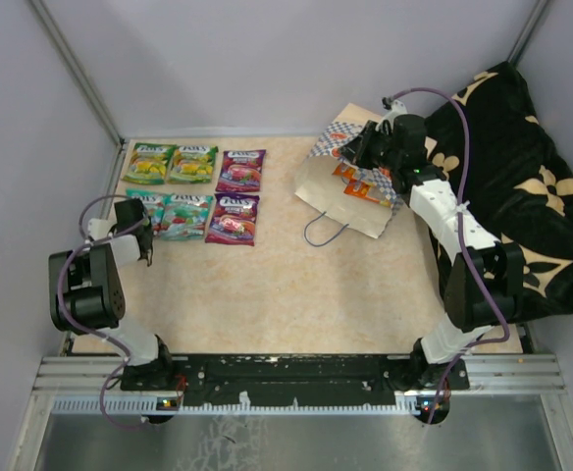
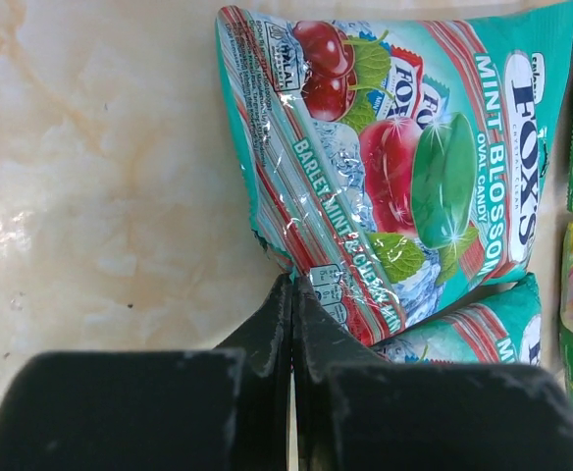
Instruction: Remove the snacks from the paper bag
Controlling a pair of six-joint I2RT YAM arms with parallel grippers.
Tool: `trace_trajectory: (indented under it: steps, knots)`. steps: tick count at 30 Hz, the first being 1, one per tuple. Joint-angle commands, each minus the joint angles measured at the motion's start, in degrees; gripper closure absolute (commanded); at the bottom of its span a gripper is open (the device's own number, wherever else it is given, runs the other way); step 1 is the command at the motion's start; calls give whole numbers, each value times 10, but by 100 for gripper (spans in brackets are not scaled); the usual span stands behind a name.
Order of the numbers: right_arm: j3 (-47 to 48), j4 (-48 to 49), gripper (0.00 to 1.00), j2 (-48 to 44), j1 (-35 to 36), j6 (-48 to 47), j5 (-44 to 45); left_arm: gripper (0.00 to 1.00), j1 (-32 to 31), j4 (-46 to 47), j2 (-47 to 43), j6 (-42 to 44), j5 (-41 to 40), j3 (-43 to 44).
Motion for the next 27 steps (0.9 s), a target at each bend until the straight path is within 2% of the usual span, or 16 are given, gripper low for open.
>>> trace_trajectory:
  steps: [1, 5, 7, 8, 9, 11, 13, 14, 19, 21, 23, 27]
  knots:
    - [6, 28, 100, -1, -8, 2, -8, 100, -9, -38, -17, -24, -38, -3]
    - [7, 24, 100, 0, -8, 1, -8, 100, -8, -55, -7, -13, -49, 14]
    - [8, 23, 100, 0, -8, -1, -8, 94, -8, -55, -5, -5, -43, 20]
    - [9, 22, 100, 0, -8, 0, -8, 87, -8, -50, -5, 3, -37, 20]
    - [9, 22, 100, 1, -8, -1, -7, 75, -9, -45, -7, 12, -31, 20]
    - [10, 20, 100, 1, -8, -3, -6, 39, -8, -42, -13, 21, -27, 20]
    - [13, 16, 100, 2, -8, -7, -2, 22, -8, -59, -21, 33, -33, 25]
    - [14, 14, 100, 2, -8, -8, 0, 19, -8, -71, -25, 36, -36, 32]
    - [17, 13, 100, 6, -8, -8, -3, 16, -19, -112, -74, 72, -30, 51]
    - [20, 11, 100, 7, -8, -8, -1, 1, -34, -108, -95, 112, -13, 53]
    - [21, 10, 100, 6, -8, -8, -1, 0, -51, -117, -105, 163, 11, 71]
    - [21, 8, 100, 6, -8, -8, 0, 0, -113, -171, -131, 220, -7, 121]
